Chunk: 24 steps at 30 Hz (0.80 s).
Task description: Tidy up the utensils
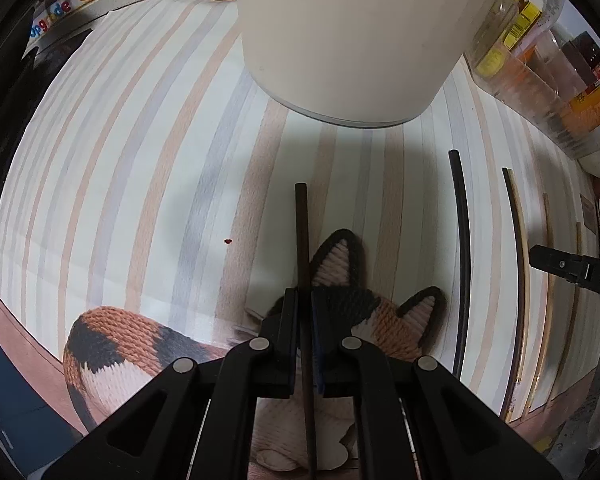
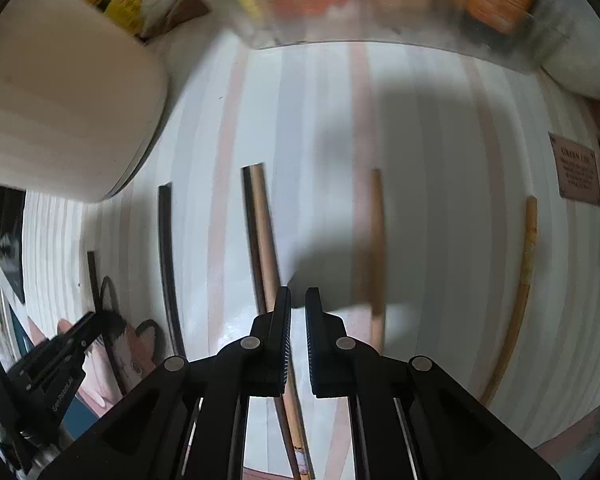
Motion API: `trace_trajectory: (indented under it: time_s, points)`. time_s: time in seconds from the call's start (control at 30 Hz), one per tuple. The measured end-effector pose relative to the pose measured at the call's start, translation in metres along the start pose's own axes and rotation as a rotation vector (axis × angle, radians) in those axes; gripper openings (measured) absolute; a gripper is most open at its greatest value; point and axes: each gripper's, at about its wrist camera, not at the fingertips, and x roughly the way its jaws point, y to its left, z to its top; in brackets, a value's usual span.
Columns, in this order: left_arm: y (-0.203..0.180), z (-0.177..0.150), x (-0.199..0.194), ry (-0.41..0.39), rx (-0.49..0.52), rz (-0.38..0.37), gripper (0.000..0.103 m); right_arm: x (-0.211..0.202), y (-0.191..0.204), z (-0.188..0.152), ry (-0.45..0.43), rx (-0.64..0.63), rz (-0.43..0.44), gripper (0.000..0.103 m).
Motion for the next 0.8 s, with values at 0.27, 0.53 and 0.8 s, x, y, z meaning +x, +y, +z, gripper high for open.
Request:
trace_trajectory:
  time_s: [0.27,0.53,0.8]
  points:
    - [0.0,0.001,0.001,0.006,0.003,-0.003,0.004,0.02,0.014,0.0,-0.006,0.004,0.033,0.009]
    - [0.001,0.001,0.001,0.005,0.005,-0.001,0.004,0.024,0.037,-0.001,-0.011,-0.142,-0.072,0.009]
    - [0.002,0.0,0.002,0.003,-0.012,-0.019,0.004,0.024,0.027,-0.013,-0.001,-0.102,-0.154,0.0]
